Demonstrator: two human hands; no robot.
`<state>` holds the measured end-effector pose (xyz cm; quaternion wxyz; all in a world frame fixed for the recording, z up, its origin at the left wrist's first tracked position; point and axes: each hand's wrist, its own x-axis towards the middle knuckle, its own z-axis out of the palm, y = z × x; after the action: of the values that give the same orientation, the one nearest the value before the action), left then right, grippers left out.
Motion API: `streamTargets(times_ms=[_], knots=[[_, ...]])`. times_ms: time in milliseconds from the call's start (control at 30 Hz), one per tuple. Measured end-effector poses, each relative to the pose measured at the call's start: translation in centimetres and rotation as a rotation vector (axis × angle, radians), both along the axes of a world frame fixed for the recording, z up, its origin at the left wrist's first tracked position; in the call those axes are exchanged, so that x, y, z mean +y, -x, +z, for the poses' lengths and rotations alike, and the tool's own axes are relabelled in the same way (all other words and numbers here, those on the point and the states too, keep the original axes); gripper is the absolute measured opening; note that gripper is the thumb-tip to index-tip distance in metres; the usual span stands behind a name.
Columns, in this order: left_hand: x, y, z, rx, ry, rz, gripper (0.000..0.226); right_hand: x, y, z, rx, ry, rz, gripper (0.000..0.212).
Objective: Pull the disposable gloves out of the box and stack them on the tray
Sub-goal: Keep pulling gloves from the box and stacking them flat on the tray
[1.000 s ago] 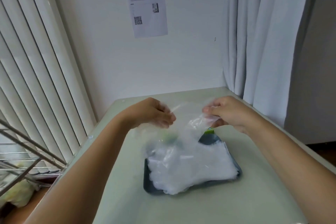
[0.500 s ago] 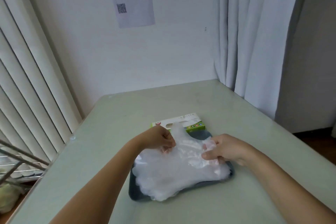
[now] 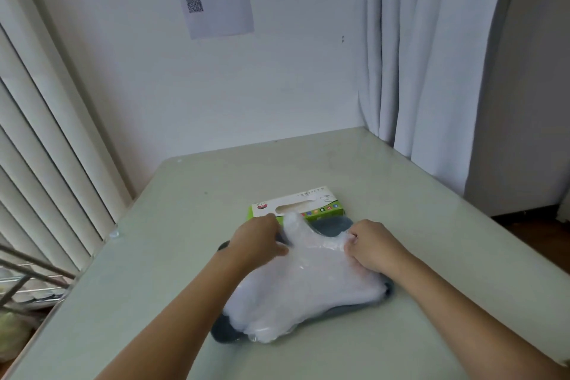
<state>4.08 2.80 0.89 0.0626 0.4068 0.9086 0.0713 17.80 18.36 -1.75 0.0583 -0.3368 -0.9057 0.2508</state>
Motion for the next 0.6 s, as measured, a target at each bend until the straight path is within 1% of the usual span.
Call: streamTargets(times_ms=[67, 100, 167, 200, 267, 333, 367, 400, 467, 500, 533, 600], knots=[[-0.2, -1.5, -0.7, 0.06, -0.103, -0.072, 0.056, 0.1, 0.1, -0.1, -0.021, -0.001, 0.0, 0.026], [-0.3, -2.3, -1.1, 0.059, -0.11, -0.139, 0.06, 0.1, 0.1, -0.1, -0.028, 0.004, -0.004, 0.023], [-0.3, -3.7, -2.1, 0.044, -0.031, -0.27, 0.06, 0.2, 0.1, -0.3, -0.027, 0.0, -0.01, 0.021], [-0.3, -4.2, -2.6, 0.014, 0.013, -0.309, 0.059, 0.3, 0.1, -0.3, -0.016, -0.001, -0.005, 0.025], [-0.4, -4.0, -3.7, -0.069, 0.051, -0.337, 0.056, 0.2, 0.0, -0.2, 0.017, 0.0, -0.014, 0.033], [-0.7, -3.8, -4.5, -0.136, 0.071, -0.33, 0.056, -0.3, -0.3, 0.0, 0.05, -0.025, -0.019, 0.03], [-0.8, -3.7, -4.9, -0.144, 0.073, -0.328, 0.056, -0.6, -0.4, 0.0, 0.095, -0.071, -0.029, 0.02], [-0.9, -3.6, -5.3, -0.14, 0.071, -0.328, 0.057, -1.1, -0.5, -0.1, 0.179, -0.127, -0.033, 0.005], [-0.9, -3.8, -5.8, -0.119, 0.056, -0.329, 0.058, -2.6, -0.6, -0.4, 0.418, -0.25, -0.007, 0.025], [-0.8, -3.7, -6.0, -0.107, 0.046, -0.328, 0.058, -3.6, -0.5, -0.4, 0.516, -0.248, 0.048, 0.031], [-0.7, -3.7, -6.2, -0.091, 0.04, -0.333, 0.058, -4.7, -0.4, -0.3, 0.556, -0.184, 0.109, 0.035], [-0.6, -3.6, -6.4, -0.048, 0.039, -0.359, 0.057, -6.5, 0.1, -0.7, 0.444, 0.092, 0.222, 0.044]])
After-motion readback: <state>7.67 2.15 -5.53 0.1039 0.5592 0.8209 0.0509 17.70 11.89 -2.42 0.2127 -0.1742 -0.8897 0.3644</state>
